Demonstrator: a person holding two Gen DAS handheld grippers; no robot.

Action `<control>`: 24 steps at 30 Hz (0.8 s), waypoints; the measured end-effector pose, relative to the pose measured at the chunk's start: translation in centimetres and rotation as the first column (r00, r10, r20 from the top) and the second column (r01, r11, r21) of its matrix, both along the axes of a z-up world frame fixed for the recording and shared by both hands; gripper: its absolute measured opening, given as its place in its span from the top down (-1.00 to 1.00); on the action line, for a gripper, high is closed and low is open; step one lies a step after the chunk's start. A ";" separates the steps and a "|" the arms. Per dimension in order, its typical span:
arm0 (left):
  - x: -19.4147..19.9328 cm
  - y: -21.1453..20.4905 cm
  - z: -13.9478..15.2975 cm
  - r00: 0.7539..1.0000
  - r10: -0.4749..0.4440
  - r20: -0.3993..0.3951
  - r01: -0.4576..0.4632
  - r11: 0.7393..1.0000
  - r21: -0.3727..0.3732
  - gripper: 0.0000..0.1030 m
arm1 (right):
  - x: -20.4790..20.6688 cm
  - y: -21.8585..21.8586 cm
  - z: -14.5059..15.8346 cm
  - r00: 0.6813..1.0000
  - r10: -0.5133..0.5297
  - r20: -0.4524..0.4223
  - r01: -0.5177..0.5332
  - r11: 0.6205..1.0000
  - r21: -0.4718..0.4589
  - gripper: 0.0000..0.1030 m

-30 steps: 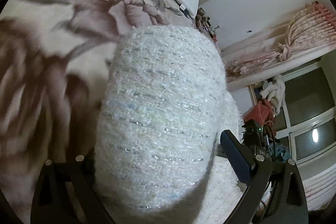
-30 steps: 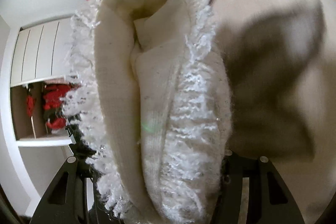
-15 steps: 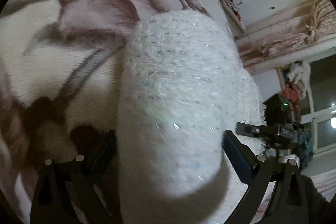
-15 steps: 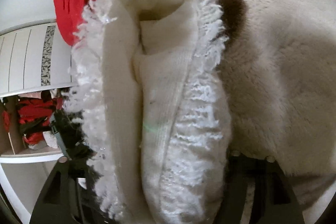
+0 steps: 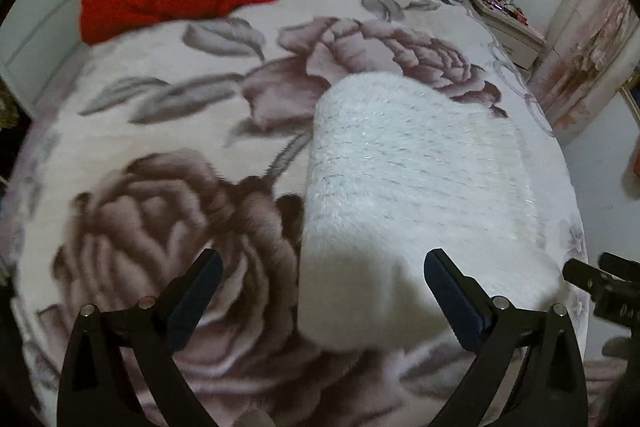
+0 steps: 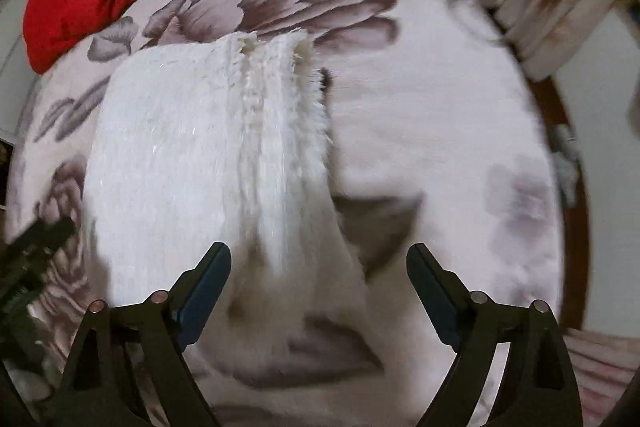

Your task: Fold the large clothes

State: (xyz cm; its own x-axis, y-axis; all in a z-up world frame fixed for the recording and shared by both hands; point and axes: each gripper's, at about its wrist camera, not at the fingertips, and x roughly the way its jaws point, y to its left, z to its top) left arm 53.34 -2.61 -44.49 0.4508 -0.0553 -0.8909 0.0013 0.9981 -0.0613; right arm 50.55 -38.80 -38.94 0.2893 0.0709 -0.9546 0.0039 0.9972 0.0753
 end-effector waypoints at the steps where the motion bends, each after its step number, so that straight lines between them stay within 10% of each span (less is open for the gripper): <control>1: -0.2 -0.2 0.9 1.000 0.000 0.010 0.000 1.000 0.014 -1.00 | -1.5 -0.2 1.2 1.000 -0.006 0.015 0.006 1.000 -0.026 -0.78; 24: -21.6 -3.2 31.3 0.959 0.044 0.279 -0.053 0.998 0.025 -1.00 | -29.9 -1.5 36.8 0.931 -0.004 0.366 0.047 0.993 -0.108 -0.78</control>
State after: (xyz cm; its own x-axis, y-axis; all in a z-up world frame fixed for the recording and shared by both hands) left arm 31.72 -5.78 -13.17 0.6827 -0.0012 -0.7307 -0.0343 0.9988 -0.0336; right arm 20.67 -40.33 -2.15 0.6190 -0.0429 -0.7842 0.0231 0.9991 -0.0364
